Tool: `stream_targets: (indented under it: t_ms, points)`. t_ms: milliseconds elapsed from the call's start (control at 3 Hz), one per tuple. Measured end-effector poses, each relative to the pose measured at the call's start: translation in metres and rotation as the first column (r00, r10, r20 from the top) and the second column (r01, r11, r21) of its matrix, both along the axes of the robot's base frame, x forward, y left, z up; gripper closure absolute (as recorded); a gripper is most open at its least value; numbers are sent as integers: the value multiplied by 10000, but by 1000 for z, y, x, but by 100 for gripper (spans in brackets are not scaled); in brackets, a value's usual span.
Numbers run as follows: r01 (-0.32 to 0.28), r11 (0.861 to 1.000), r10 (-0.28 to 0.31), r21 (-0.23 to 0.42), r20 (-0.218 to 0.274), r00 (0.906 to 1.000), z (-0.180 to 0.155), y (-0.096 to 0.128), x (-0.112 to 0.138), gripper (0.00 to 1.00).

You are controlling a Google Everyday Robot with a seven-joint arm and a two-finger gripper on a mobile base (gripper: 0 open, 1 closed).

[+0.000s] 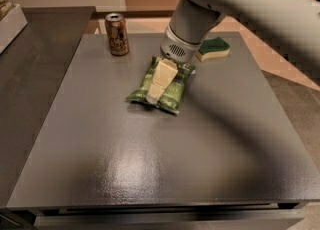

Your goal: Pick green jalapeno chip bag

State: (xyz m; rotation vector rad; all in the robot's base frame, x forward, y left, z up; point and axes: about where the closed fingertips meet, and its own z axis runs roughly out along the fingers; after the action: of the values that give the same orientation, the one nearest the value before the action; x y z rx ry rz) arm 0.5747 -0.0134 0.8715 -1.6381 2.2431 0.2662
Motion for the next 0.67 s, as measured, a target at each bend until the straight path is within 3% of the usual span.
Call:
stream_targets:
  t_ms: [667]
  points:
    - [225,9995,-229,-205,-225,9995,-19,-13,3,0]
